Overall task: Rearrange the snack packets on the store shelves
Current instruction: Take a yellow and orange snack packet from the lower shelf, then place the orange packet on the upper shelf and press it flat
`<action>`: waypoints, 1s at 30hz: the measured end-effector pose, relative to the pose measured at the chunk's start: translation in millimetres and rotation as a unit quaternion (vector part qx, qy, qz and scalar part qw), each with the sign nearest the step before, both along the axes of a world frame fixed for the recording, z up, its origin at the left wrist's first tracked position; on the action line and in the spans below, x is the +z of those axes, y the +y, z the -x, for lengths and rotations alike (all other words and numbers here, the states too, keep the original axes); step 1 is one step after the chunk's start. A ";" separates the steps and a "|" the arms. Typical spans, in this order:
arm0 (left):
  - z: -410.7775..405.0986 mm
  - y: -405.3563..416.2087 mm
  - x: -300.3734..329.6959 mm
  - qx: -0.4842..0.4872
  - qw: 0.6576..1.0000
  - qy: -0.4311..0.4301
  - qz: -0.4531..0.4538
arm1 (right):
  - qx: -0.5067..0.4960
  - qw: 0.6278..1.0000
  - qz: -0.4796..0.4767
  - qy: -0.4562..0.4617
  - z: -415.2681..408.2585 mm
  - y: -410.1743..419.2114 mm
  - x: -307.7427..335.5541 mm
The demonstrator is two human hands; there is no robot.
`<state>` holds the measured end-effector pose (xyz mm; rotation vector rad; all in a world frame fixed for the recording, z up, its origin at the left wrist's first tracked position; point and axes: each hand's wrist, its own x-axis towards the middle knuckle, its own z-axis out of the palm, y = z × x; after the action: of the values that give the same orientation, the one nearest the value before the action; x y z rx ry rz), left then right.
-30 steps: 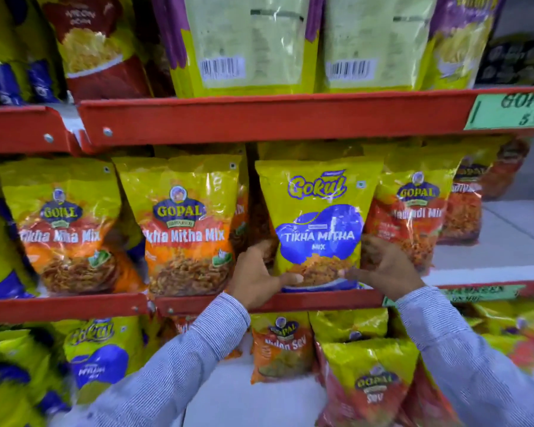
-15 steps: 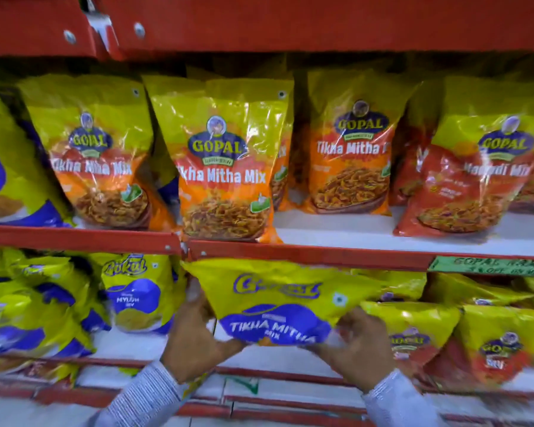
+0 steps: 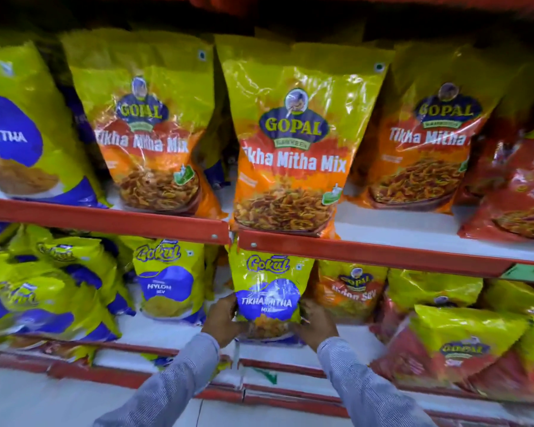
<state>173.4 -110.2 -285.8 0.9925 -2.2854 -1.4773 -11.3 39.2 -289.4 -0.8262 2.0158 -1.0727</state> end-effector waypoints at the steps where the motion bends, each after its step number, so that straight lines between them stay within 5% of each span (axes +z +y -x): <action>1: -0.3 1.4 11.5 0.004 0.999 -0.018 0.026 | 0.003 0.999 -0.018 0.028 -2.2 0.2 4.3; 3: -7.6 7.0 35.6 0.009 0.987 -0.091 0.134 | 0.021 0.989 -0.056 0.132 -13.2 4.2 29.6; 6: -31.7 15.0 72.5 0.019 0.916 -0.176 0.360 | 0.025 0.923 -0.070 0.376 -39.2 14.8 90.3; 9: -57.7 14.5 122.5 0.054 0.867 -0.099 0.486 | 0.007 0.837 0.002 0.547 -72.3 5.8 157.6; 13: -80.7 1.6 188.3 0.120 0.798 -0.020 0.591 | 0.012 0.793 0.138 0.593 -98.5 -33.6 220.9; 16: -90.7 -24.2 225.8 0.178 0.784 -0.009 0.595 | 0.021 0.797 0.146 0.586 -111.9 -69.9 250.6; 20: -95.6 -62.5 257.7 0.217 0.816 -0.023 0.536 | 0.041 0.858 0.111 0.500 -123.6 -114.2 280.1; 25: -91.5 -115.1 273.6 0.207 0.923 -0.013 0.324 | 0.064 0.945 0.069 0.312 -113.6 -159.4 298.6; 28: -90.6 -139.6 265.8 0.139 0.972 0.087 0.168 | 0.077 0.975 0.047 0.201 -101.2 -173.1 293.3; 30: -91.4 -147.4 256.6 0.112 0.975 0.150 0.116 | 0.069 0.981 0.062 0.168 -94.0 -177.7 283.2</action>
<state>264.8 -257.6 -29.2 0.8607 -2.0019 -1.1488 82.7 -138.5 -6.2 -1.2657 2.1408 -1.0409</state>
